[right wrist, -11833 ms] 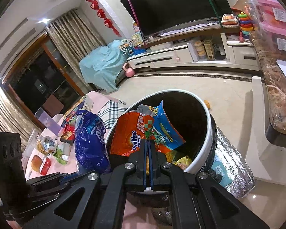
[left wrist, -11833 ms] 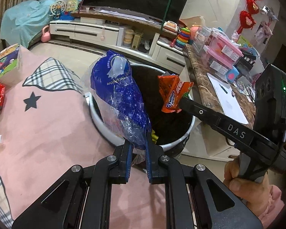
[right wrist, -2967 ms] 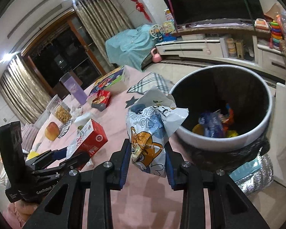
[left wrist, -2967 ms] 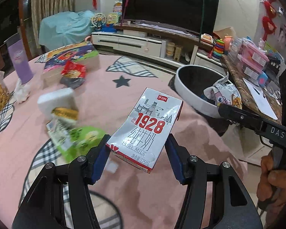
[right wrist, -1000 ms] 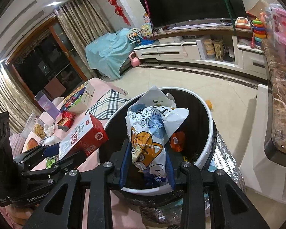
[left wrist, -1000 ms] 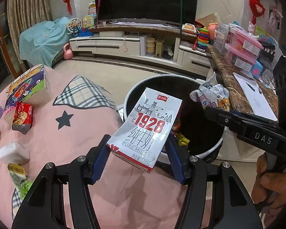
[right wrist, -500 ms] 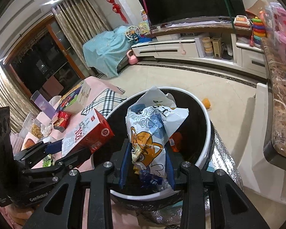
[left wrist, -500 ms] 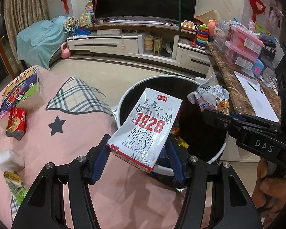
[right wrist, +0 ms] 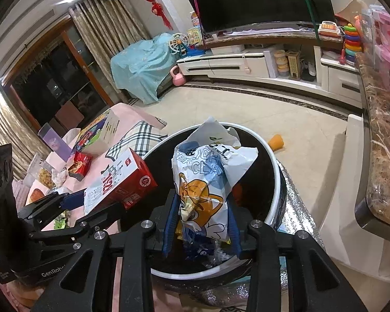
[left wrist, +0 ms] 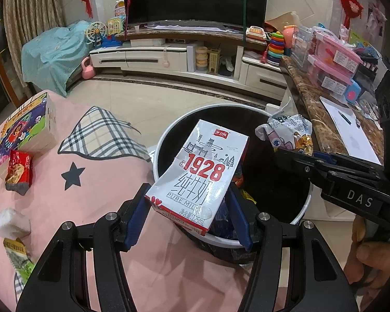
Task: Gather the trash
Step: 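Open both tools to drop the milk carton and snack bag into the bin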
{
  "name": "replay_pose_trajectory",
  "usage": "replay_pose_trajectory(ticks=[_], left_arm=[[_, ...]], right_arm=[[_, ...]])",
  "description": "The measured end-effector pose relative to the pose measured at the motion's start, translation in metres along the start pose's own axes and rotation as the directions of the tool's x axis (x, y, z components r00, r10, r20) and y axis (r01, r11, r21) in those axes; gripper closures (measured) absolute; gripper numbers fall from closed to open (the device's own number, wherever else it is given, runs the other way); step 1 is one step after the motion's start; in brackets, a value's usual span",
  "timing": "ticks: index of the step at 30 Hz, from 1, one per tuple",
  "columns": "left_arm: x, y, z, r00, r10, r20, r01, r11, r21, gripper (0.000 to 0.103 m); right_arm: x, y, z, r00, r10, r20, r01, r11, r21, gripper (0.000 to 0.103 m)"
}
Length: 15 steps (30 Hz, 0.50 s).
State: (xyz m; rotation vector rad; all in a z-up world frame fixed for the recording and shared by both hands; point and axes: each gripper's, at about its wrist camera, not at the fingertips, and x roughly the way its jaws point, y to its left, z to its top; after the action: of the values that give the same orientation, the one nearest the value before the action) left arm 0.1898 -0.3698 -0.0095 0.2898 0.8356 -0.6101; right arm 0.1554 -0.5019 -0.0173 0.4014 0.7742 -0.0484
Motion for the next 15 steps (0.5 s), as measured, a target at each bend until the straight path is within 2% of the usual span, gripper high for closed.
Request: replay_pose_trajectory(ticks=[4, 6, 10, 15], left_arm=[[0.003, -0.001, 0.001, 1.0, -0.004, -0.008, 0.004, 1.0, 0.002, 0.045], [0.004, 0.0, 0.001, 1.0, -0.003, -0.014, 0.003, 1.0, 0.001, 0.043], [-0.001, 0.004, 0.0, 1.0, -0.008, 0.0, 0.008, 1.0, -0.011, 0.031], [-0.011, 0.015, -0.011, 1.0, 0.002, 0.018, -0.001, 0.999, -0.038, 0.027]], right_arm=[[0.003, 0.001, 0.001, 1.0, -0.005, -0.013, 0.005, 1.0, -0.009, 0.064], [0.004, 0.001, 0.002, 1.0, -0.016, -0.016, 0.016, 1.0, -0.015, 0.058], [0.002, -0.002, 0.002, 1.0, -0.027, -0.011, 0.026, 1.0, -0.002, 0.048], [-0.006, -0.003, 0.0, 1.0, -0.024, 0.01, 0.024, 1.0, 0.016, 0.038]])
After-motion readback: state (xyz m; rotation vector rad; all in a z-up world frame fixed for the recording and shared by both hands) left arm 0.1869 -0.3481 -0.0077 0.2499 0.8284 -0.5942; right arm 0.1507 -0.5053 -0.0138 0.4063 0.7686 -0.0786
